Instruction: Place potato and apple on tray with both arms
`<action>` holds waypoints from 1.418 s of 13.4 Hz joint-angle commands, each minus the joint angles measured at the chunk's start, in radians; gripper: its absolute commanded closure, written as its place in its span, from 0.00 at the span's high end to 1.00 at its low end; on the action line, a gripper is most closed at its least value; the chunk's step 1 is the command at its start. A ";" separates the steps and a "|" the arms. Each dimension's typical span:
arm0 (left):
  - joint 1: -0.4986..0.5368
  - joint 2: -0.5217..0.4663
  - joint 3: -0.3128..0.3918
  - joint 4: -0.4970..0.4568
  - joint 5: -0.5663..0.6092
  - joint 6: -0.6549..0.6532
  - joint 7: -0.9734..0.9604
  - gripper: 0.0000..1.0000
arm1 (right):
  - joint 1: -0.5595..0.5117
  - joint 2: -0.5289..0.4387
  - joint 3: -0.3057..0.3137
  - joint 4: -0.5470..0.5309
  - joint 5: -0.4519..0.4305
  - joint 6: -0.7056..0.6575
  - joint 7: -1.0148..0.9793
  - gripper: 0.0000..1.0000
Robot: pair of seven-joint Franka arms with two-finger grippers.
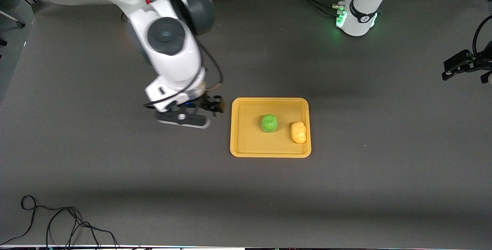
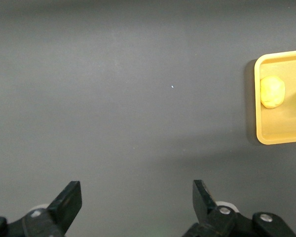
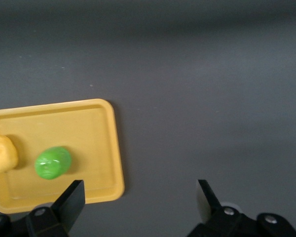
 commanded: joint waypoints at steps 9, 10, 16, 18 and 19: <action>-0.008 -0.010 -0.001 -0.029 0.001 -0.019 0.021 0.99 | -0.537 -0.431 0.037 -0.503 0.080 0.073 -0.636 1.00; -0.008 -0.010 -0.001 -0.028 0.001 -0.017 0.021 0.99 | -0.581 -0.433 0.038 -0.503 0.080 0.073 -0.677 1.00; -0.011 -0.006 -0.002 -0.019 0.001 -0.017 0.019 0.99 | -0.599 -0.436 0.031 -0.442 0.066 0.001 -0.682 1.00; -0.011 -0.008 -0.007 -0.020 0.001 -0.017 0.024 0.99 | -0.597 -0.431 0.032 -0.440 0.066 -0.001 -0.684 1.00; -0.009 -0.006 -0.006 -0.020 0.001 -0.017 0.022 1.00 | -0.597 -0.431 0.032 -0.440 0.066 -0.002 -0.681 1.00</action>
